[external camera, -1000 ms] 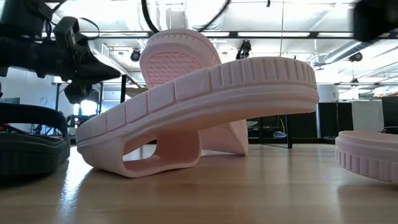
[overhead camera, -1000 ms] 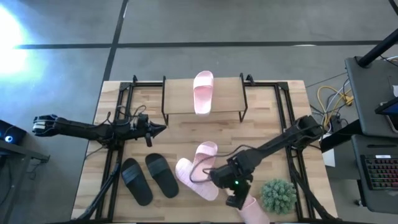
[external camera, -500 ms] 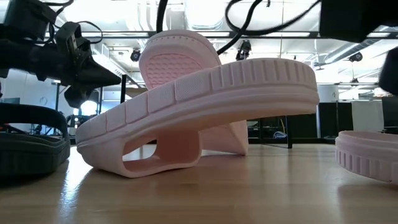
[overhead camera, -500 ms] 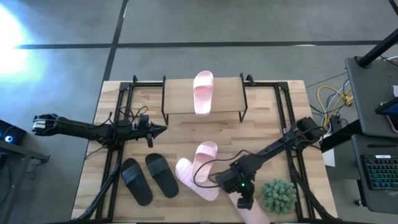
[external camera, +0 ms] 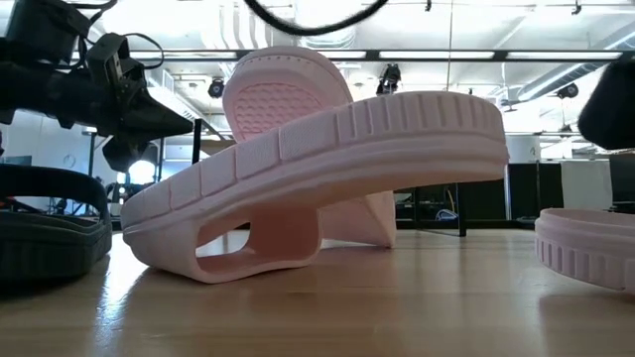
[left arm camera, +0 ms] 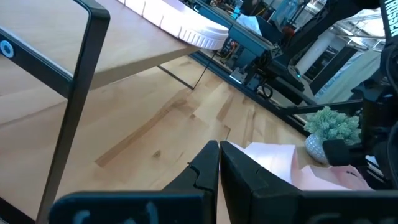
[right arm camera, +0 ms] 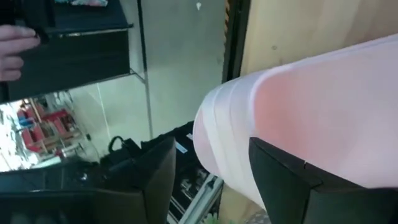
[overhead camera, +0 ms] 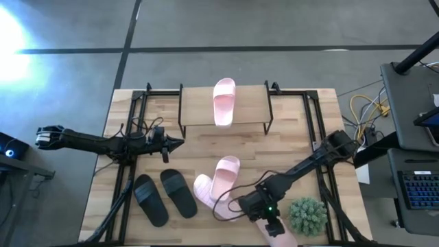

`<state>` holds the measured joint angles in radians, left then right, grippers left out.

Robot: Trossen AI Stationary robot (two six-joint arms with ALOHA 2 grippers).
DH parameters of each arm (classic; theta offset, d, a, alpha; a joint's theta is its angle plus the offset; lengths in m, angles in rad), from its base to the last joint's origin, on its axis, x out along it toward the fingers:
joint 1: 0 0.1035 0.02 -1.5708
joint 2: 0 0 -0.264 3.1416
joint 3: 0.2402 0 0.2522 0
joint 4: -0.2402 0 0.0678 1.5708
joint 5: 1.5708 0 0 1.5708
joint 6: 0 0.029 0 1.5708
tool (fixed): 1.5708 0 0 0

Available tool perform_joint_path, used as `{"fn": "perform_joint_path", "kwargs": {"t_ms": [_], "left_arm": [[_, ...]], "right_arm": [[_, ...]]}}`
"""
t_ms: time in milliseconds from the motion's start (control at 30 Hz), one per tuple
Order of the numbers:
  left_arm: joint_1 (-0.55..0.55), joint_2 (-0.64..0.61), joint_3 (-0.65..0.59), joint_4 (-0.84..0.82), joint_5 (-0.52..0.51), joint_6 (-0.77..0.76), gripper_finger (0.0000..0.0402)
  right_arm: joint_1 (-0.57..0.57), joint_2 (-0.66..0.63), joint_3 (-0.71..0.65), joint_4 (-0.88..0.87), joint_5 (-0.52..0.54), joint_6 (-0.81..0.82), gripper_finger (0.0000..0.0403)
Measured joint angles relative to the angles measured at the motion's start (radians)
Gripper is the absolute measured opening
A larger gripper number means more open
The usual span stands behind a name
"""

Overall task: Pick and place slides into the shelf
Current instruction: Put the pink slide on the shelf

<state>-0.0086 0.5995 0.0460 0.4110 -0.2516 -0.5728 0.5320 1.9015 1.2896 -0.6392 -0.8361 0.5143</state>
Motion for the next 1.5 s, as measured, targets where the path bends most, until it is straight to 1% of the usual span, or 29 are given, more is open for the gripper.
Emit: {"fn": "perform_joint_path", "kwargs": {"t_ms": [67, 233, 333, 1133, 1200, 1300, 1500], "left_arm": [[0.000, 0.003, 0.000, 0.000, 0.000, 0.000, 0.0000], [0.000, 0.016, 0.000, 0.000, 0.000, 0.000, 0.0000], [0.000, 0.024, 0.000, 0.000, -0.001, 0.001, 0.0000], [0.000, 0.042, -0.003, 0.000, -0.003, 0.004, 0.0000], [0.000, 0.043, -0.003, 0.000, -0.003, 0.004, 0.0000], [0.000, 0.049, -0.003, 0.000, -0.003, 0.004, 0.0000], [0.000, 0.046, -0.003, 0.000, -0.003, 0.004, 0.0000]], "right_arm": [[0.010, 0.000, -0.007, 0.003, 0.025, 0.000, 0.0194], [0.010, 0.000, -0.012, 0.017, 0.164, 0.052, 0.0194], [0.003, 0.000, -0.012, 0.045, 0.189, 0.065, 0.0194], [0.069, 0.000, -0.069, 0.054, 0.175, 0.069, 0.0192], [0.069, 0.000, -0.069, 0.054, 0.175, 0.069, 0.0182], [0.068, 0.000, -0.069, 0.054, 0.175, 0.070, 0.0149], [0.063, 0.000, -0.069, 0.056, 0.156, 0.086, 0.0042]]}}
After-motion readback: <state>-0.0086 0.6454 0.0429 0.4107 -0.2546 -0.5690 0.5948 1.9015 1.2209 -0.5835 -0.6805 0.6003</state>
